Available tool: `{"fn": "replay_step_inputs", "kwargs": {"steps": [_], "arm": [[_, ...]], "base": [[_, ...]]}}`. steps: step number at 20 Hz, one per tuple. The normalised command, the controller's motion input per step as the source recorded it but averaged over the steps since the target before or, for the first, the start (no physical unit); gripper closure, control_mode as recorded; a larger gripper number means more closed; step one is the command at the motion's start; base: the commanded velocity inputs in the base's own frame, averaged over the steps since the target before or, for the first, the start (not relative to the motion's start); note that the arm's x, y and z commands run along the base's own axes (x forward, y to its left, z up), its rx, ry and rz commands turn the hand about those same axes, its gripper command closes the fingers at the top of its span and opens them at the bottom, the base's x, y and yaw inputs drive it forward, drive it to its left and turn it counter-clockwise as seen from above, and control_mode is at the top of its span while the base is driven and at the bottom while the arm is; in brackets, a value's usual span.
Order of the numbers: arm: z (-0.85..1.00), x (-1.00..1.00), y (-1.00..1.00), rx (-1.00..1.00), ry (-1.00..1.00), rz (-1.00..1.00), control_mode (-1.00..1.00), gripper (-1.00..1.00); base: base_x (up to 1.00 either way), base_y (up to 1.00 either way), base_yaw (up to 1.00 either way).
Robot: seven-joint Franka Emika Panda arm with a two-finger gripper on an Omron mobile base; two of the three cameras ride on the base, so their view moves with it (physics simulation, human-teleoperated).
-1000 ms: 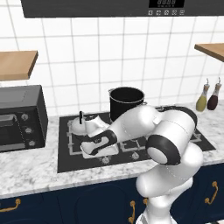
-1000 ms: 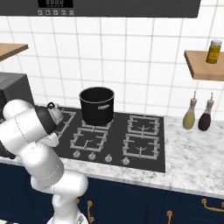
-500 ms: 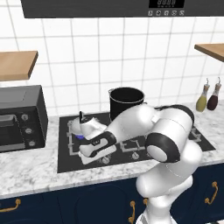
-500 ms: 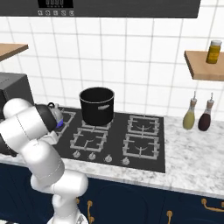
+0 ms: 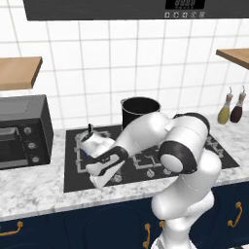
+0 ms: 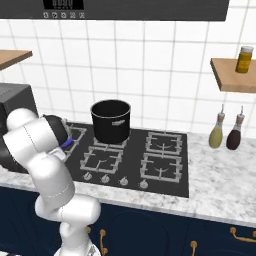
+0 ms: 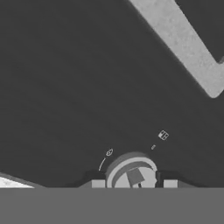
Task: Pick the kettle from the counter and place it on a stove burner. Then turn the burner on.
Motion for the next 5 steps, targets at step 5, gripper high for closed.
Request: {"fn": "replay_step_inputs", "kwargs": {"steps": [5], "arm": [[-0.24, 0.00, -0.18, 0.00, 0.00, 0.36, -1.00, -1.00]], "base": [[0.00, 0.00, 0.00]]}}
